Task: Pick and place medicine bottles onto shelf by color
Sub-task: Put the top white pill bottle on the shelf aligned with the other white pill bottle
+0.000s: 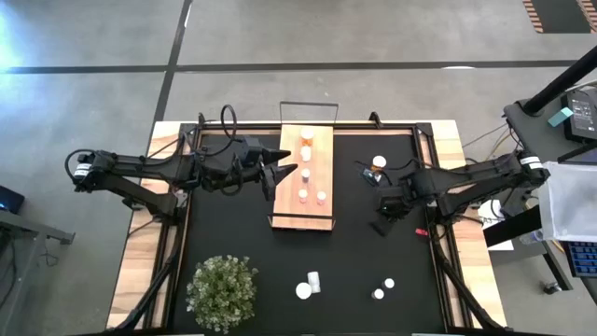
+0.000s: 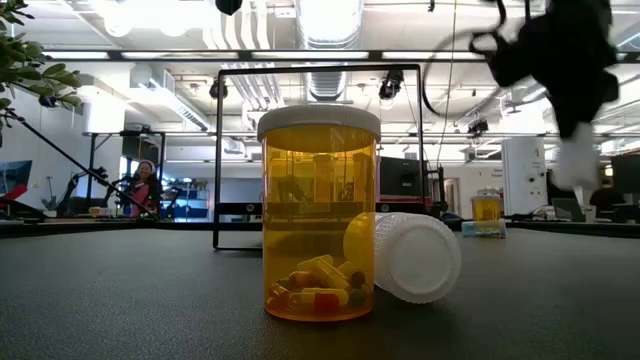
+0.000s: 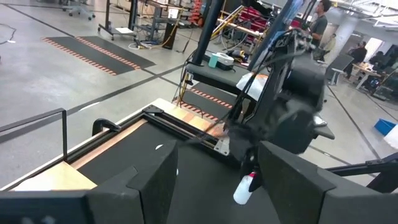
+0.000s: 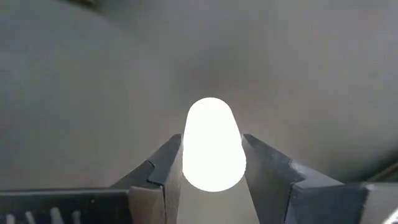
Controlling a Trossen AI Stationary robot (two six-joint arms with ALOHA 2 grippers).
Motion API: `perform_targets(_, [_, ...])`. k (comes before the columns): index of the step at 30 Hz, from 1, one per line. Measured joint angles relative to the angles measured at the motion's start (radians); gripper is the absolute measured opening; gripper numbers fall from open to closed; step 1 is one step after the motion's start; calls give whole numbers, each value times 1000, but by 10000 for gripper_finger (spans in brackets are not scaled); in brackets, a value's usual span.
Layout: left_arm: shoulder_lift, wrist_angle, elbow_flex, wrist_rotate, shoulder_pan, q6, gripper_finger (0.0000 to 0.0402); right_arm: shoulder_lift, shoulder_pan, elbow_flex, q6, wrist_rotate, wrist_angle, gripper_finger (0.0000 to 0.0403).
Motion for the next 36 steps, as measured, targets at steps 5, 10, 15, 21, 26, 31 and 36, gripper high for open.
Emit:
perform_targets(5, [6, 1, -4, 15, 0, 101, 208, 19, -14, 172, -50, 75, -23, 133])
perform_targets(10, [14, 10, -5, 38, 2, 307, 208, 50, -47, 336, -101, 134, -47, 133])
perform_targets(15, [38, 65, 1, 64, 12, 412, 208, 118, -78, 483, -162, 135, -68, 133])
perform_targets(21, [95, 60, 16, 86, 20, 440, 208, 234, -105, 657, -275, 134, -88, 132])
perform_targets(26, [144, 69, 34, 132, 36, 439, 208, 328, -133, 806, -356, 135, -171, 133])
perform_targets(31, [180, 93, 34, 160, 62, 438, 208, 412, -158, 933, -442, 135, -198, 136])
perform_targets(36, [220, 103, 34, 222, 73, 437, 208, 485, -181, 1072, -516, 134, -230, 137])
